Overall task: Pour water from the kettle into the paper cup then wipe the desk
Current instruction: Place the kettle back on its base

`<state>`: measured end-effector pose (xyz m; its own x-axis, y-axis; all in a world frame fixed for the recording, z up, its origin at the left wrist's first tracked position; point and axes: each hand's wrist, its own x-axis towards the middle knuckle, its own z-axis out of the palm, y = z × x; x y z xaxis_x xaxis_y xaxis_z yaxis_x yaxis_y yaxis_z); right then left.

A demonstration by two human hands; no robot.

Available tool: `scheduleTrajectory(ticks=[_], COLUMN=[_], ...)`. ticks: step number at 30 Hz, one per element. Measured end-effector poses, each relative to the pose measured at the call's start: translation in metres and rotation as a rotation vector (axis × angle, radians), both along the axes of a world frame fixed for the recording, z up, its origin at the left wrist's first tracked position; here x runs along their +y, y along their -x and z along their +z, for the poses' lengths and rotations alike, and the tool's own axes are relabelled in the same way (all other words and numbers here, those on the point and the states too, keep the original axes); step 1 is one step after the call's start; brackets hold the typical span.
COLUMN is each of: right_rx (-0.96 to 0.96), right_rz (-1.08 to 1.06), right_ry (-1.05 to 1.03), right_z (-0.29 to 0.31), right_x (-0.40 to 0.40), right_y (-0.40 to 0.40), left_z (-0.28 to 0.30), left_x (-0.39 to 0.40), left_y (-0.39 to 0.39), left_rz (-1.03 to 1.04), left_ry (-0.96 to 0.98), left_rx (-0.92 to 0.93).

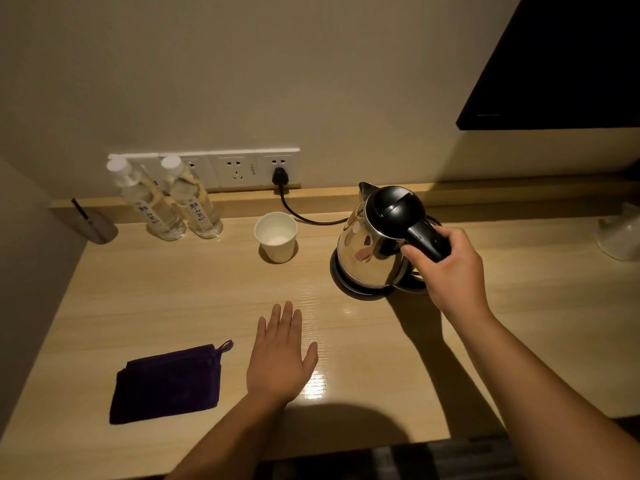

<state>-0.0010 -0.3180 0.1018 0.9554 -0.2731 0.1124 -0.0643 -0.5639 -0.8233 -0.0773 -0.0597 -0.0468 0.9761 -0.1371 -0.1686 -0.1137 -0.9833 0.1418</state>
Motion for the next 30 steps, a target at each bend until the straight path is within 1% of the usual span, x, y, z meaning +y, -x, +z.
scheduleTrajectory(ticks=[14,30], right_rx=[0.010,0.007], right_rz=[0.046,0.050], right_ry=[0.000,0.011], right_z=[0.0009,-0.0010], right_x=[-0.0010,-0.0015], right_y=[-0.0070,-0.0018], left_z=[0.0012,0.0007], left_x=[-0.0003,-0.0001], left_y=[-0.0002,-0.0002], left_rz=[0.007,0.003], left_ry=[0.013,0.017], left_rx=[-0.010,-0.014])
